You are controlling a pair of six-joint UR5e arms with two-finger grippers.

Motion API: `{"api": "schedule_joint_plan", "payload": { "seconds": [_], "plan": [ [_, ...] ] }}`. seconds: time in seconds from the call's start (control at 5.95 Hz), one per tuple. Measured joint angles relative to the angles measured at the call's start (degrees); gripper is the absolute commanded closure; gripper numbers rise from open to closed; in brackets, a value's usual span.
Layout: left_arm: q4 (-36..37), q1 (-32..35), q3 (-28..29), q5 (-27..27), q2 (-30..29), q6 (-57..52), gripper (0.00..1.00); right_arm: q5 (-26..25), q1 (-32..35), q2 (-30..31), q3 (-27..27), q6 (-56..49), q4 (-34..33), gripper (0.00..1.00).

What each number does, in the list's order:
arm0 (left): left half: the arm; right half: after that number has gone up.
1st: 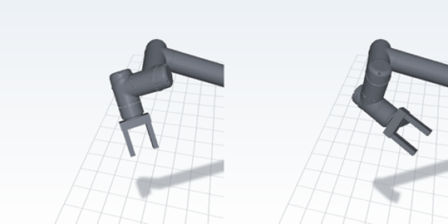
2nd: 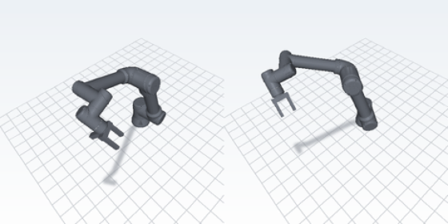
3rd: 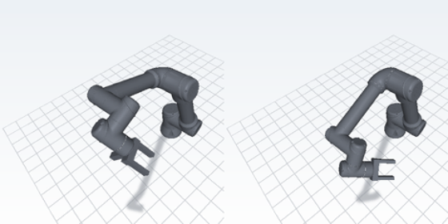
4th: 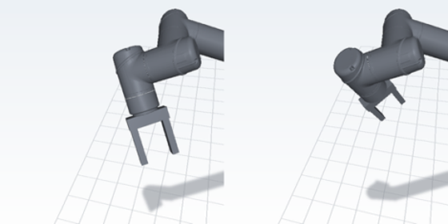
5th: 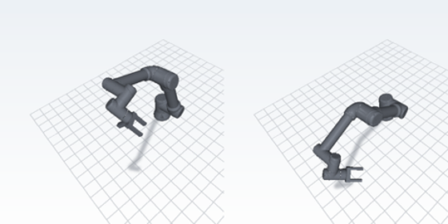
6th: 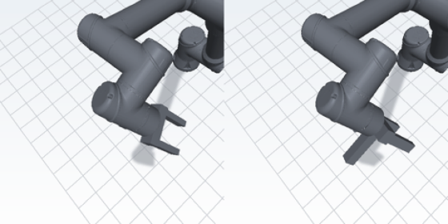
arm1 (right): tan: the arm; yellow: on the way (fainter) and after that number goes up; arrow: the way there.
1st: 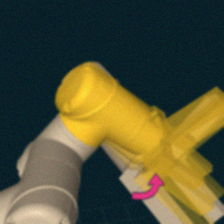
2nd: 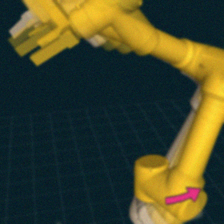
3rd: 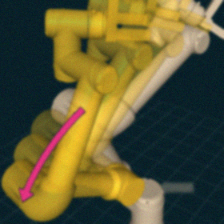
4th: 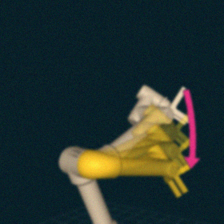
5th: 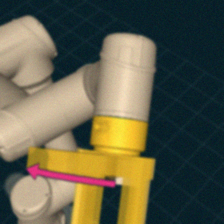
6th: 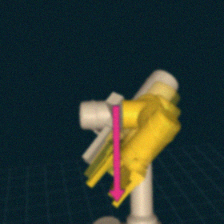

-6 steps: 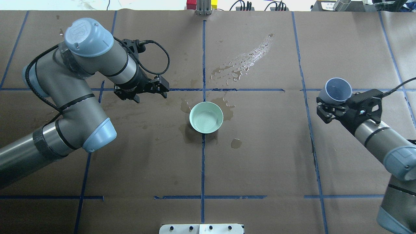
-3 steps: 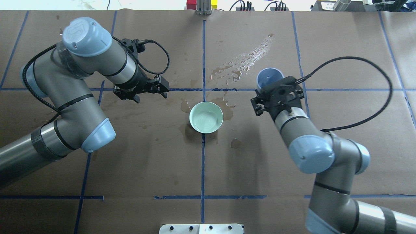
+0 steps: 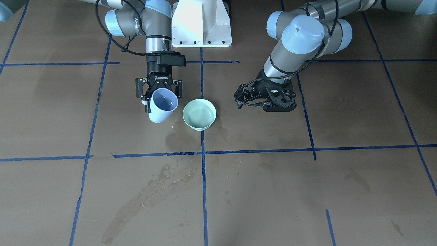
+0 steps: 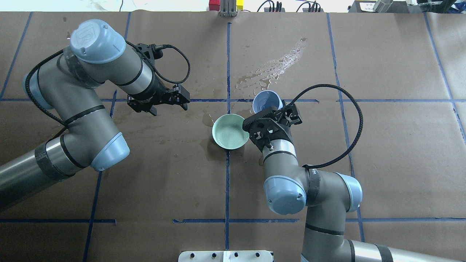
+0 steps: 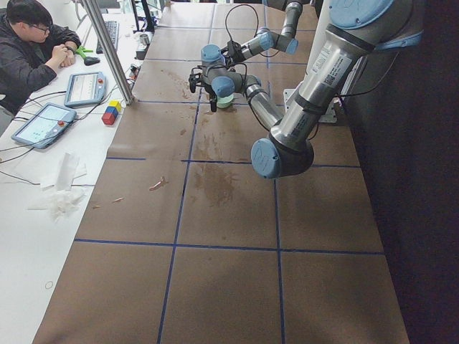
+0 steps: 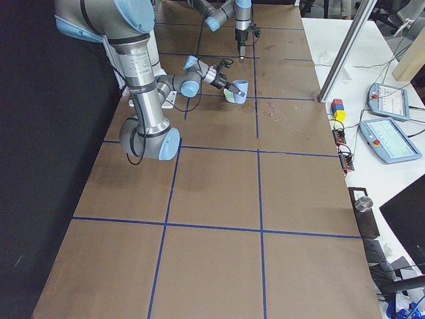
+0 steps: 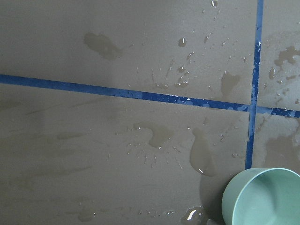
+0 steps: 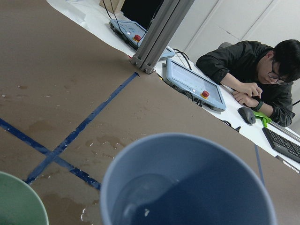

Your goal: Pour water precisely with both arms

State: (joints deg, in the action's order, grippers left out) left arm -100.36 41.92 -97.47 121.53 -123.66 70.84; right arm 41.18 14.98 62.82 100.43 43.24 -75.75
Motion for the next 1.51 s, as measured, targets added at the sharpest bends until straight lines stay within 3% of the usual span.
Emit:
{"api": "schedule_joint_plan", "payload": {
  "seconds": [0.5,1.51],
  "plan": [
    [-0.01,0.0,0.0,0.05,0.0,0.0,0.0,-2.16,-0.69,-3.39,-0.88,-8.21,-9.62,1.0],
    [-0.01,0.0,0.0,0.11,0.08,0.0,0.0,-6.72,-0.73,-6.84,-3.57,-24.17,-15.49,1.0]
  ]
}}
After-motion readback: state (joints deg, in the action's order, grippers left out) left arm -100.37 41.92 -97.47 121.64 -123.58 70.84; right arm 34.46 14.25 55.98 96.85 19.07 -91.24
